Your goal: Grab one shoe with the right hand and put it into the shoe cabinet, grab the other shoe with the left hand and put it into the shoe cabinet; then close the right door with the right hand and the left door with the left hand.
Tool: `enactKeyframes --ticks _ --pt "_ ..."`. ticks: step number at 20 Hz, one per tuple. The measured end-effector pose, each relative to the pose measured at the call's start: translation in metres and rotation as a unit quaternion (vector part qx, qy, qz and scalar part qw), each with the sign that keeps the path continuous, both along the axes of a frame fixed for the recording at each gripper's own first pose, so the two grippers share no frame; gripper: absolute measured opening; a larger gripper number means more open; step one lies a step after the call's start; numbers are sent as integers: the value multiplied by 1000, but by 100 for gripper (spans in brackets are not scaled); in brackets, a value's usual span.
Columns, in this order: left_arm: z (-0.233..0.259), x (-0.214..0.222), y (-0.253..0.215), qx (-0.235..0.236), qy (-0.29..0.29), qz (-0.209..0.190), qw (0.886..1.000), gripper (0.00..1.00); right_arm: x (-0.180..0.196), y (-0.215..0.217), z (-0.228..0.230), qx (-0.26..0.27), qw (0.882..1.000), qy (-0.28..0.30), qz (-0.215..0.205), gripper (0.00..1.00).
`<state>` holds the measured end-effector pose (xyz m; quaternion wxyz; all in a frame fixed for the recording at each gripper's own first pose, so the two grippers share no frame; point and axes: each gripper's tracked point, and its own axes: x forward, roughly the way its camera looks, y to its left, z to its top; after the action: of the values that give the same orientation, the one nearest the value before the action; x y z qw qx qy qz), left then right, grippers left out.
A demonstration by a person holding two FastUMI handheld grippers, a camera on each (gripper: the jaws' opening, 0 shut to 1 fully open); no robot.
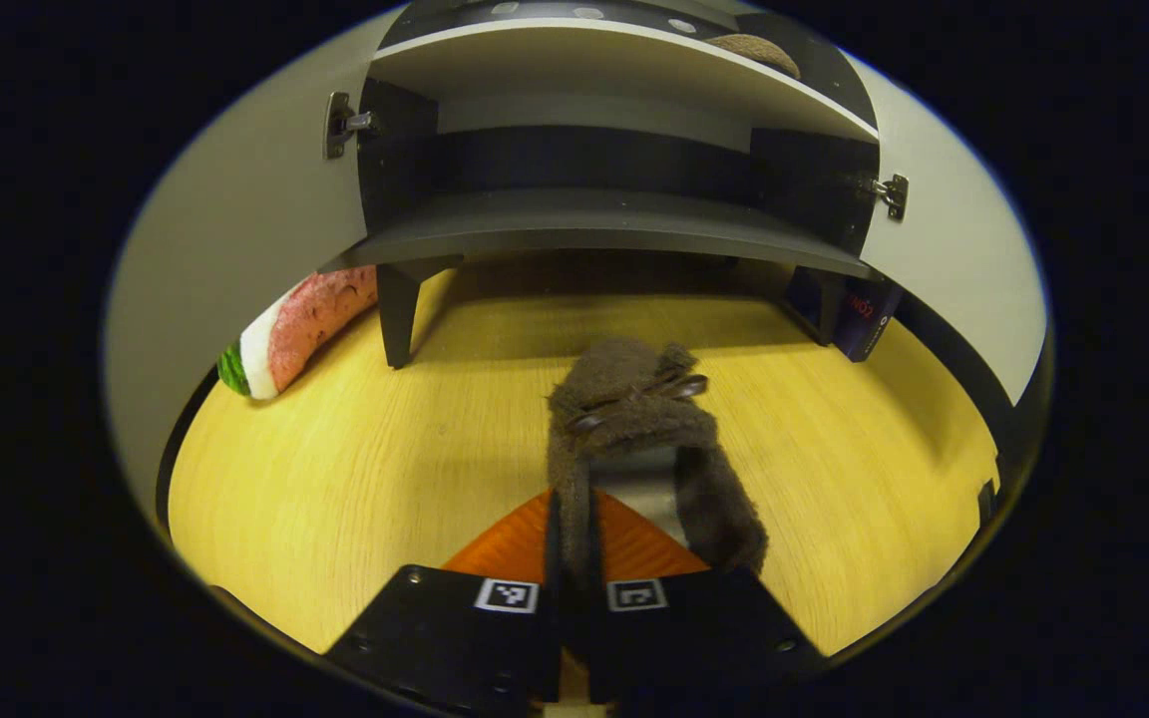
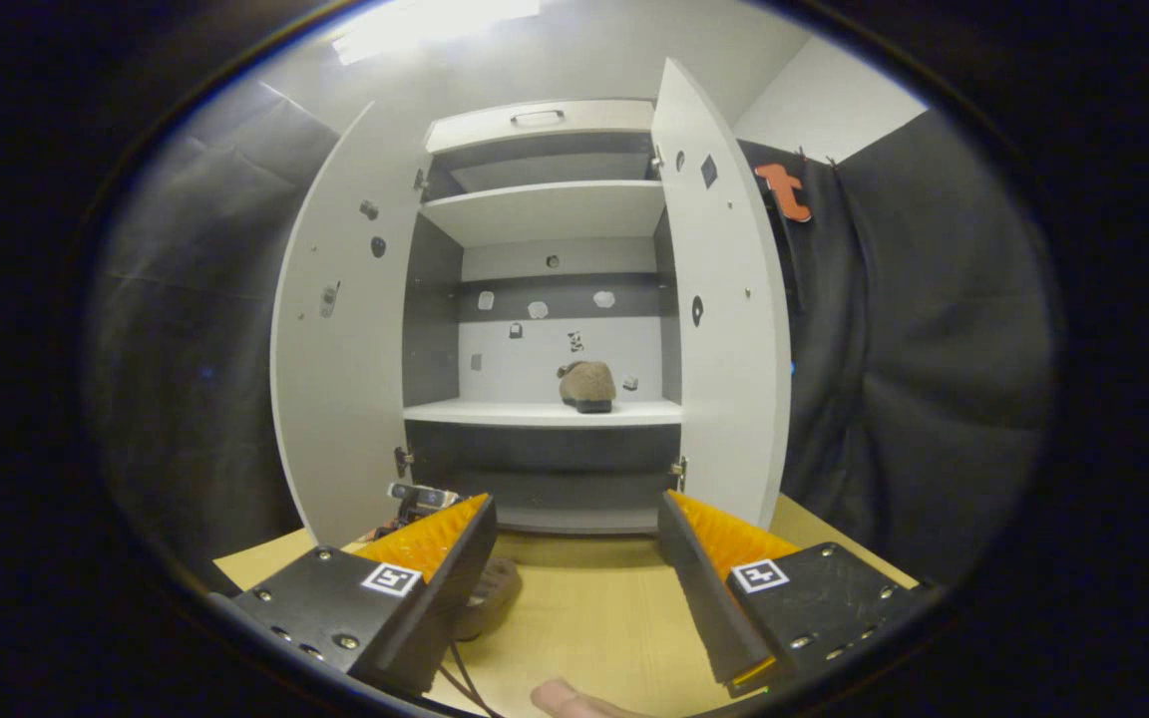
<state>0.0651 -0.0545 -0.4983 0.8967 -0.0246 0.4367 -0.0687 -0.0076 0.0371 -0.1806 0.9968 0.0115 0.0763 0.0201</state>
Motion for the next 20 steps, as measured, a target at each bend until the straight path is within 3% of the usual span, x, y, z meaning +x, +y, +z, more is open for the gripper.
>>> enactKeyframes --ticks 1,3,11,20 --pt "2 0 0 8 -8 -4 1000 8 -3 -3 1 -1 1000 -3 -4 97" --pt "8 -6 0 16 -9 -2 1000 5 -9 -10 -1 -2 1000 -6 -12 97" --pt "105 -17 -6 25 -109 -13 994 2 -24 -28 6 1 1000 -18 -26 97" --pt "259 -7 -7 -24 -229 -9 973 2 -37 -28 6 6 999 -37 -12 98"
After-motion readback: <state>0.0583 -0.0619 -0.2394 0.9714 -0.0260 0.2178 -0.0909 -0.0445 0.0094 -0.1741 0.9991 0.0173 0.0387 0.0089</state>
